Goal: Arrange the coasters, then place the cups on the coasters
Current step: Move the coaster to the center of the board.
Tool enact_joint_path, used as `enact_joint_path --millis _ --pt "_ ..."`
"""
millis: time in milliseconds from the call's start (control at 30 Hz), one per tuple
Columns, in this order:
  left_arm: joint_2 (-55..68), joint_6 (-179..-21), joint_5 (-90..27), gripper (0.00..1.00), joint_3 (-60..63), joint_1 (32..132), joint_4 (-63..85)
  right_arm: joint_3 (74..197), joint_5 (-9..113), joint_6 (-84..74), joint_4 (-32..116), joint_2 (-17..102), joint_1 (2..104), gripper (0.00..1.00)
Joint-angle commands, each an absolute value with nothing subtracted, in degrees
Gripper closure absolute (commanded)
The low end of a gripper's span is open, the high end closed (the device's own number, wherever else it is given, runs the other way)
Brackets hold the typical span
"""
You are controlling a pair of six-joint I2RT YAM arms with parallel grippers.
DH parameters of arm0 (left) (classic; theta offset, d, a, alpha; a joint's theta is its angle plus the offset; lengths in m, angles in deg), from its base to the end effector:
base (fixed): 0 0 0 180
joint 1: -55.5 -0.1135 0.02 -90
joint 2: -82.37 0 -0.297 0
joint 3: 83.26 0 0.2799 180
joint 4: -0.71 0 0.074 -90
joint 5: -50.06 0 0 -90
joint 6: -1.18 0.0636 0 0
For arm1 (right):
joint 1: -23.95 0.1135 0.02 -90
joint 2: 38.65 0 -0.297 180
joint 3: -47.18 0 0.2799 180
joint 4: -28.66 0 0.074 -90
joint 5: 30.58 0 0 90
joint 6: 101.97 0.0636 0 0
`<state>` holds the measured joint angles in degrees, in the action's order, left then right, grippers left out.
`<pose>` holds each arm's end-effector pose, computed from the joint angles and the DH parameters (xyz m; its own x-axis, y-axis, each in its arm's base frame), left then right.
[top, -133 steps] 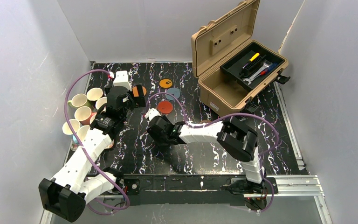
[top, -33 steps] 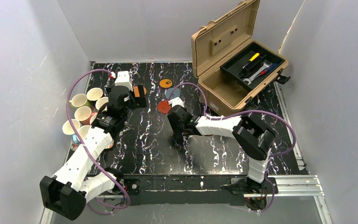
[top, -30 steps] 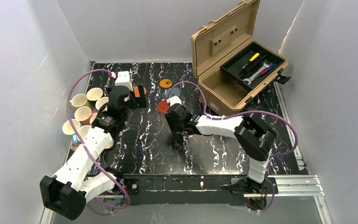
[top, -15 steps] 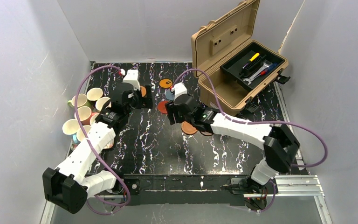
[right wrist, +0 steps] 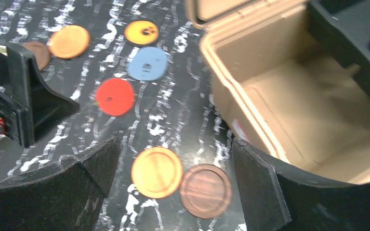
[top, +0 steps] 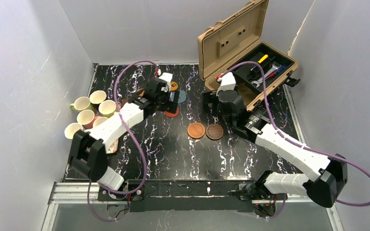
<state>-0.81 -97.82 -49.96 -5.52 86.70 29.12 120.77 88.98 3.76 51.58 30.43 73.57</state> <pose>0.3281 -0.1857 0.3058 -0.5311 0.1415 -0.8354 0.3072 0.9510 -0.0342 0.2284 0.2202 0.3721 -0.2944 0.0179 -0.9555 -0.2904 0.9509 0.1073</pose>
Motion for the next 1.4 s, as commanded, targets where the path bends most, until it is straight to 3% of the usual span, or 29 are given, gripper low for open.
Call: enact_joint_path --millis 0,167,533,967,1167,1367 --pt "-8.2 -96.8 -47.1 0.02 1.5 86.5 33.3 116.3 93.6 2.1 52.8 25.9 70.5 0.02" --pt "-21.4 -97.1 -45.1 0.02 12.9 84.6 39.8 111.5 87.6 2.9 51.2 21.4 64.9 0.01" --pt "-37.8 -98.3 -42.7 0.02 25.7 82.3 44.6 107.8 83.3 2.0 51.3 17.2 60.1 0.01" --pt "-42.8 -98.3 -41.6 0.02 28.3 80.5 45.5 106.9 79.2 3.1 50.7 17.1 58.8 0.01" --pt "-44.3 -96.2 -43.4 0.11 27.3 80.6 46.6 107.2 78.2 3.6 50.4 17.6 58.6 0.01" --pt "-44.7 -95.7 -41.3 0.07 25.3 81.1 46.4 107.1 77.4 4.1 49.9 18.3 58.5 0.01"
